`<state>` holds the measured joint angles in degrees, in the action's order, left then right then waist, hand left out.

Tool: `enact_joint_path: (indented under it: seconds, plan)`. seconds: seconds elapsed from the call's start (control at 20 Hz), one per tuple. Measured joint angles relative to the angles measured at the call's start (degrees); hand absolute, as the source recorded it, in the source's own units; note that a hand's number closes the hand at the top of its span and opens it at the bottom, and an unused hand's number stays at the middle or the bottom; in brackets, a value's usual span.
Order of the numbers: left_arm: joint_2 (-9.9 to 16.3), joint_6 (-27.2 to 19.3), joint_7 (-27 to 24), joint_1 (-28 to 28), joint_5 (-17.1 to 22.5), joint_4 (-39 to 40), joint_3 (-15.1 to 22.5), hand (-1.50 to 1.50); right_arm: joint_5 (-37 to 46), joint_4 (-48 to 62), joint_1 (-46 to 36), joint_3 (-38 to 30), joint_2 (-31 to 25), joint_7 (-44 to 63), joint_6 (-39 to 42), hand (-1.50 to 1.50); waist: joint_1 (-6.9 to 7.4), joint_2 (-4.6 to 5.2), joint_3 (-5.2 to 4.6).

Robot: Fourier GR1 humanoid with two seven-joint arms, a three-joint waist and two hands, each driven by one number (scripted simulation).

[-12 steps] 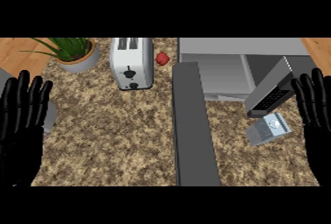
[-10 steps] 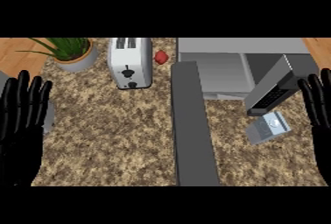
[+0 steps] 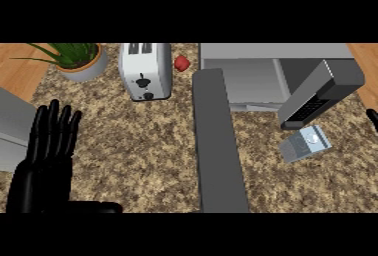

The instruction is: Pick up the milk, place it into the microwave and close the microwave

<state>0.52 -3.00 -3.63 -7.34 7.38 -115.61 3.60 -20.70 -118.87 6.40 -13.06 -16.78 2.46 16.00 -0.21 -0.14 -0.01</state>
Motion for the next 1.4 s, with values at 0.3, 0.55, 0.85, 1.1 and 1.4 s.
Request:
enact_joint_path:
  seconds: [0.3,0.55,0.85,1.1,1.4]
  plan:
    - [-0.4,0.0,-5.0,-6.9,1.8,0.2,3.8,-1.5,-1.3,2.2,3.7,-2.2,0.7,-1.1,4.3,-1.5,0.18,0.04,0.0]
    - [0.1,0.6,-9.0,-12.3,2.2,-0.5,6.5,-1.5,0.4,5.9,4.3,-3.7,1.8,-3.5,6.7,-1.5,0.3,0.07,0.01]
    - [0.7,3.0,-13.3,-17.8,3.2,-0.7,7.2,-1.5,2.7,13.3,3.3,-4.3,3.4,-6.7,8.7,-1.5,0.46,0.08,0.01]
    - [0.9,3.9,-15.5,-20.5,3.0,-0.7,8.2,-1.5,7.8,22.5,0.9,-3.7,5.0,-13.5,9.5,-1.5,0.56,0.12,0.02]
    - [1.6,5.4,-19.3,-24.3,3.7,-0.5,8.0,-1.5,14.3,33.3,-2.2,-4.5,6.3,-21.3,6.0,-1.5,0.69,0.14,0.03]
